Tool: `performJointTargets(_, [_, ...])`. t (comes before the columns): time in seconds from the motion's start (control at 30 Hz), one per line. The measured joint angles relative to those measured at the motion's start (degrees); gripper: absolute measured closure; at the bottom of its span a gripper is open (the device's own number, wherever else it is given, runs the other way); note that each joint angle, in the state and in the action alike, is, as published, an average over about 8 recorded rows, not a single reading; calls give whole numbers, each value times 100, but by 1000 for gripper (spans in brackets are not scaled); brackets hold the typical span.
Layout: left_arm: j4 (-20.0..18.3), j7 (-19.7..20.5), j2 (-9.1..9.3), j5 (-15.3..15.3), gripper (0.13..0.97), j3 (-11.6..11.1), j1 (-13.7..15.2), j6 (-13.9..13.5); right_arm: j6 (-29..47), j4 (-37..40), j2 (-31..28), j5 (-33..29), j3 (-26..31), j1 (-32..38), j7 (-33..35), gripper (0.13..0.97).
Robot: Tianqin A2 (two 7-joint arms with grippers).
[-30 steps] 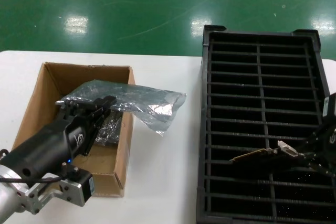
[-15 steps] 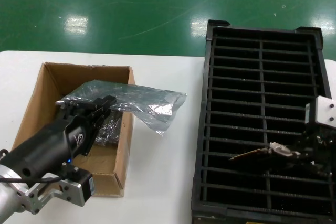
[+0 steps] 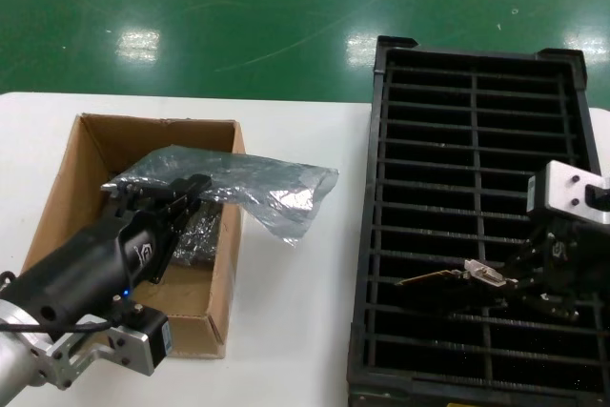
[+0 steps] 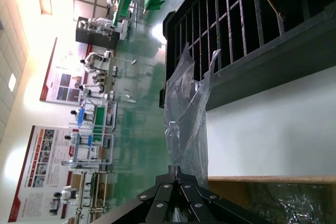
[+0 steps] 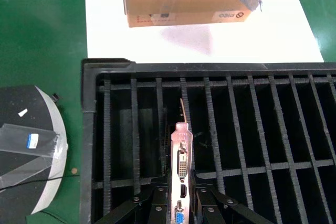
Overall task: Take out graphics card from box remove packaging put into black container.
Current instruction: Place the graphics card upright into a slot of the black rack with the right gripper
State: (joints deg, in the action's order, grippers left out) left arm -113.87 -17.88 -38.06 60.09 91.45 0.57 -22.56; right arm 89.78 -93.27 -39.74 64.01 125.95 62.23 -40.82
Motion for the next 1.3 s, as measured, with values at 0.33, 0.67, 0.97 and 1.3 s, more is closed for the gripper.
performJointTargets(0.33, [0, 0, 0, 0, 957, 0, 0, 0, 13, 258, 173, -283, 382, 293, -6, 907])
performJointTargets(0.67, [0, 0, 0, 0, 957, 0, 0, 0, 12, 360, 345, -517, 669, 448, 186, 907])
performJointTargets(0.97, [0, 0, 0, 0, 957, 0, 0, 0, -15, 522, 668, -664, 692, 433, 356, 887])
performJointTargets(1.3, [0, 0, 0, 0, 957, 0, 0, 0, -72, 372, 669, -644, 459, 252, 427, 802])
